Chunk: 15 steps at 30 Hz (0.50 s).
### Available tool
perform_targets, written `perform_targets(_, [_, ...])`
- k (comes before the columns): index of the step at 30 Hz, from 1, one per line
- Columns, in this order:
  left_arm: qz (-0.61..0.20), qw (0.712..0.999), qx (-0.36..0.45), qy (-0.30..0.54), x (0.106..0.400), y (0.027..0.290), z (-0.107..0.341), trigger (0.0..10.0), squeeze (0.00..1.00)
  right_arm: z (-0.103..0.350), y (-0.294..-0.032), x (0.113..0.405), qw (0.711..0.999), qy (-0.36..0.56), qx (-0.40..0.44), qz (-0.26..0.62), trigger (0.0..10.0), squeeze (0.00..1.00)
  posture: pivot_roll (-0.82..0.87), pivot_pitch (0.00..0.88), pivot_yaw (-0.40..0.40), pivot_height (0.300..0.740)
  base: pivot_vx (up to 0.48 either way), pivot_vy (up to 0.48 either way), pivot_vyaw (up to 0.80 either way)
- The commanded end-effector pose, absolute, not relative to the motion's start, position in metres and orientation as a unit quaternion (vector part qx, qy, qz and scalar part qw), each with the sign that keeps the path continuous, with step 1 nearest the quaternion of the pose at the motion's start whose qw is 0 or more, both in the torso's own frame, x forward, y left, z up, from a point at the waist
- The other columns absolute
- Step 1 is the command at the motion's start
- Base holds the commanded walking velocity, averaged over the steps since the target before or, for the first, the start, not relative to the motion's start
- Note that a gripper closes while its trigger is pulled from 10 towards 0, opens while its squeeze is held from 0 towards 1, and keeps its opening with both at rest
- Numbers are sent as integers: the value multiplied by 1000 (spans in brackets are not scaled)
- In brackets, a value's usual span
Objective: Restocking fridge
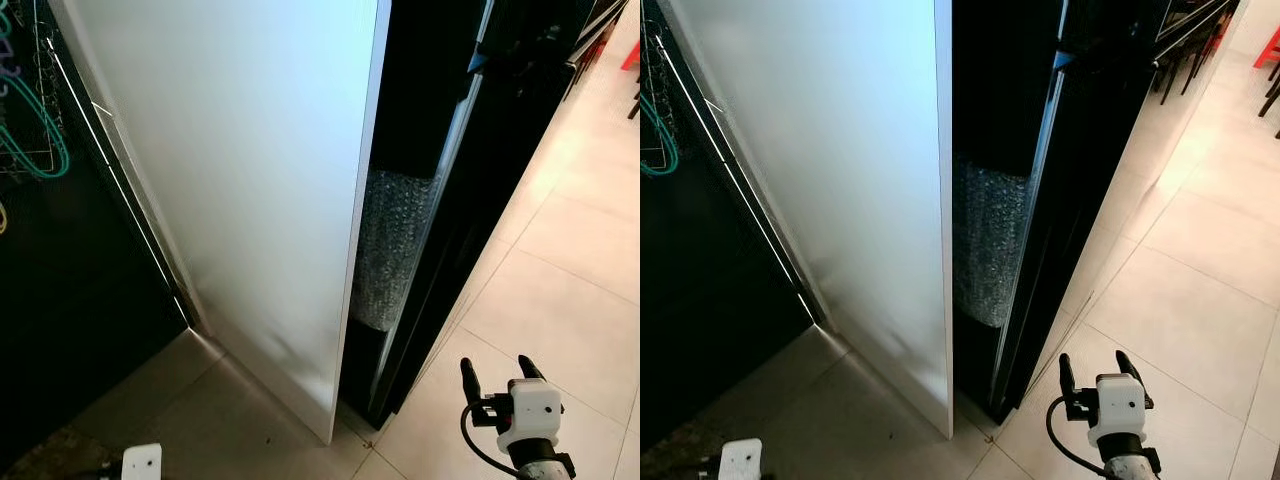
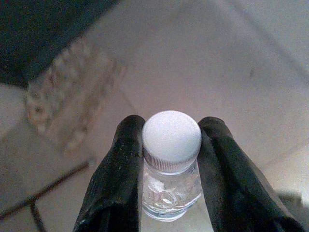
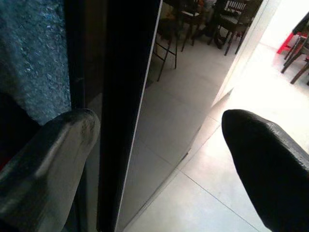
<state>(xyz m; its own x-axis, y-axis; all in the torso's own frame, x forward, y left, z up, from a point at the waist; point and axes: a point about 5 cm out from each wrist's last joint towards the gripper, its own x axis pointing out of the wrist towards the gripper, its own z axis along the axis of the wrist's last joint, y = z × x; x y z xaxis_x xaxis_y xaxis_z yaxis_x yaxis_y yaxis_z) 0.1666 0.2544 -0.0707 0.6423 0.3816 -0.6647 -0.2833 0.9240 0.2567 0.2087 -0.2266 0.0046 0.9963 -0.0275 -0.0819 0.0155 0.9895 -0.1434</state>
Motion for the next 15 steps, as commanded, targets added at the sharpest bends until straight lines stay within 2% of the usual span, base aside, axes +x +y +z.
perform_targets(1, [182, 924, 54, 332, 177, 254, -62, 10000, 0, -7, -231, 198, 994, 76, -70, -19, 10000, 0, -135, 0, 30, 740, 0, 0, 0])
perform_targets(4, [186, 947, 46, 259, 191, 257, -46, 10000, 0, -12, -232, 191, 993, 92, -64, -23, 10000, 0, -131, 0, 31, 740, 0, 0, 0])
perform_targets(10, [164, 968, 48, 181, 206, 254, -28, 10000, 0, -13, -236, 188, 993, 100, -61, -32, 10000, 0, -133, 0, 35, 740, 0, 0, 0])
perform_targets(15, [161, 975, 60, 142, 205, 255, -19, 10000, 0, -14, -237, 185, 992, 103, -60, -36, 10000, 0, -137, 0, 42, 740, 0, 0, 0])
